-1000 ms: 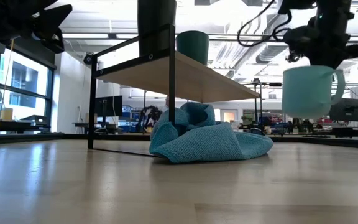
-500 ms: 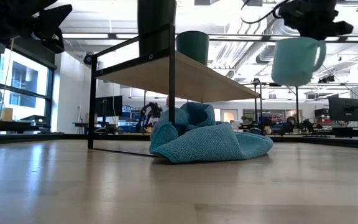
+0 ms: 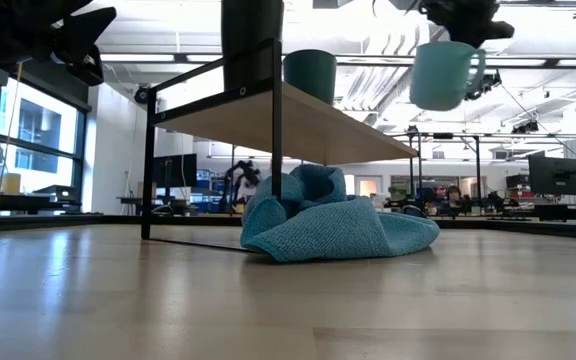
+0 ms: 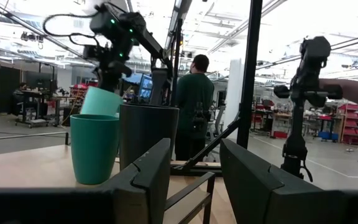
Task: Stack small to large cups/mugs on shelf
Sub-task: Put the light blue mug on the shelf
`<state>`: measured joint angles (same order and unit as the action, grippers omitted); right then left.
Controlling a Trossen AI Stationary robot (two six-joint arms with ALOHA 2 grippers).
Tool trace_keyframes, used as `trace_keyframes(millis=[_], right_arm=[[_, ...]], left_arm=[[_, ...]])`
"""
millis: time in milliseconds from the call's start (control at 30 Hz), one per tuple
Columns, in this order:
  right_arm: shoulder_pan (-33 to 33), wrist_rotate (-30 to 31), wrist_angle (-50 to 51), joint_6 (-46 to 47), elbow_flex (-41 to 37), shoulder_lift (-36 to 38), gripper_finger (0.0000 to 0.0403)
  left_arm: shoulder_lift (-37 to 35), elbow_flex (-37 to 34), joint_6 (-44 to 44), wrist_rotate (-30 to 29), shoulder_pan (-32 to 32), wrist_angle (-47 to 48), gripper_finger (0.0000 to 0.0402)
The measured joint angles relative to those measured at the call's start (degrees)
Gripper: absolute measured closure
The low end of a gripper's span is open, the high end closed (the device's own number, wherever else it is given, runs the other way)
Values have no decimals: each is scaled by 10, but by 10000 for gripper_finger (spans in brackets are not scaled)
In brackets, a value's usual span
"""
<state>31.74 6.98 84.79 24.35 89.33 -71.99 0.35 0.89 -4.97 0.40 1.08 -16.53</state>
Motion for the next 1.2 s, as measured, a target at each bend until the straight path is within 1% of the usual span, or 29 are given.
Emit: trace_keyframes(millis=[233,400,567,700,1033,1200], right_arm=[[34,-18,2,-105,90,-71,403],[55,-48,4,-175,120,-118,403],[71,-62,-2,-229,123,-155,403],[80,-74,-16,-256,123,-178,403],[81,-115,-69,-281,123,-211,403],[80,-118,-85,-295,123,-218,403]], left_arm=[[0,0,0,2,0,0,273],[0,0,-13,5,0,0,273],[0,0,-42,7,0,1,272],[0,0,-45,7,0,2,272],[0,0,-45,1,0,1,273],[0,0,-45,-1,0,2,272]])
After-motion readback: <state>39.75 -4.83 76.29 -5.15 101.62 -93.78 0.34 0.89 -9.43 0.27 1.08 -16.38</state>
